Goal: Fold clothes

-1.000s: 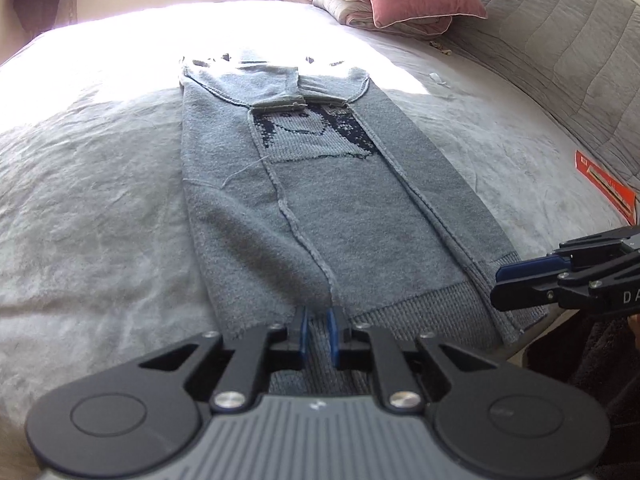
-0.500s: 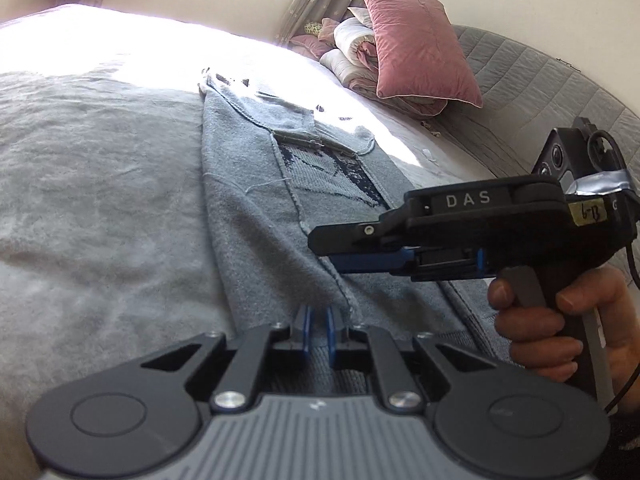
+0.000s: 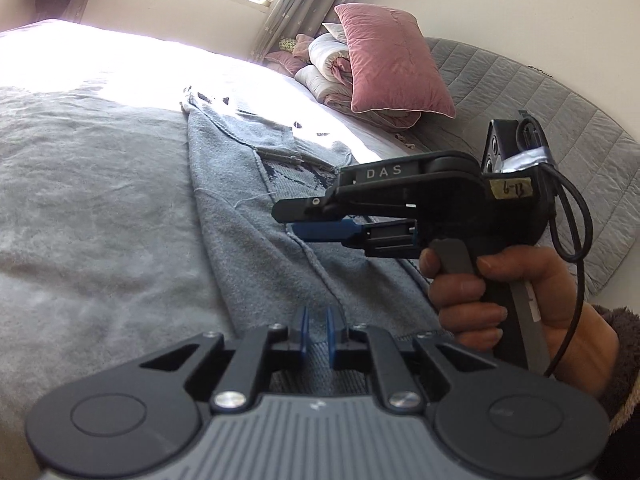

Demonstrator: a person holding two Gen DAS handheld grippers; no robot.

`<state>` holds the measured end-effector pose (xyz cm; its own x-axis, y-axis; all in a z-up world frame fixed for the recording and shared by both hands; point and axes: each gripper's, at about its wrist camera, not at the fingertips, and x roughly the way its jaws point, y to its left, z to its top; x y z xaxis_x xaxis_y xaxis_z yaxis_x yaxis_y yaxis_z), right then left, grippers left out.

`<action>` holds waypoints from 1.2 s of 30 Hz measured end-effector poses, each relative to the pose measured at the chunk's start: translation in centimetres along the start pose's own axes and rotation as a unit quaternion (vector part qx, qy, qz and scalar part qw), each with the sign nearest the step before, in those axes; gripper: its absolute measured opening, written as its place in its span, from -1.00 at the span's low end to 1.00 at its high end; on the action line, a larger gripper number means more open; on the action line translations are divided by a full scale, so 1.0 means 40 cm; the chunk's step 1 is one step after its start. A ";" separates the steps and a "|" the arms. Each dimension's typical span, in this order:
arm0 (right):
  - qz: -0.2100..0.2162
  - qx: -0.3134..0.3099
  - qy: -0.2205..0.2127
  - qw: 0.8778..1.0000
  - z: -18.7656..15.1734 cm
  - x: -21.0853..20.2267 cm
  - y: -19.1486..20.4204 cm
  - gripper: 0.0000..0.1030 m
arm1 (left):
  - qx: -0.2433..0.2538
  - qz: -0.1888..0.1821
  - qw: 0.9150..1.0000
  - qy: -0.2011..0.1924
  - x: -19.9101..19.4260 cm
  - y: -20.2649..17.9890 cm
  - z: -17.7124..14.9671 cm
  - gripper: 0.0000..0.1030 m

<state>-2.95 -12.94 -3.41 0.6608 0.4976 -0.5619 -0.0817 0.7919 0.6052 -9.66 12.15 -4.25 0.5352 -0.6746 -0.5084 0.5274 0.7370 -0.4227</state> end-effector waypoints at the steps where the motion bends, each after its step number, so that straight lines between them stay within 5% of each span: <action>1: -0.003 0.002 -0.002 1.000 0.010 0.014 0.000 -0.42 | 0.000 0.002 1.000 0.002 0.002 -0.001 0.000 -0.84; 3: -0.009 0.004 -0.006 1.000 0.025 0.040 0.001 -0.49 | 0.004 0.004 1.000 0.005 0.004 -0.002 -0.002 -0.84; 4: -0.019 -0.005 -0.012 1.000 0.028 0.047 0.005 -0.93 | 0.005 0.006 1.000 0.007 0.005 -0.003 -0.003 -0.84; 9: -0.065 -0.035 -0.031 0.997 0.021 0.039 0.004 -0.93 | 0.007 0.002 1.000 0.017 0.009 0.006 -0.003 -0.83; 14: -0.072 -0.034 -0.034 0.996 0.035 -0.012 0.010 -0.55 | -0.007 -0.008 1.000 -0.010 -0.011 0.013 0.005 -0.83; 16: -0.097 -0.055 -0.049 0.993 0.037 -0.046 0.020 -0.27 | 0.003 0.006 1.000 0.011 0.007 0.006 0.002 -0.83; 23: -0.167 -0.060 -0.041 0.983 0.002 -0.126 -0.038 -0.25 | 0.035 0.032 0.999 0.027 0.026 -0.027 0.002 -0.81; 31: -0.129 -0.042 -0.043 0.990 -0.060 -0.244 -0.057 -0.18 | 0.023 0.028 0.995 0.087 -0.009 -0.059 0.019 -0.79; 36: -0.134 -0.023 -0.007 0.991 -0.113 -0.274 -0.083 -0.15 | 0.008 0.037 0.991 0.130 -0.023 -0.082 0.023 -0.79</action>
<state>-13.29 -19.42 -1.81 0.6736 0.2625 -0.6909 0.0640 0.9105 0.4085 -11.28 10.31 -1.73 0.3864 -0.5834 -0.7143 0.5043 0.7821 -0.3660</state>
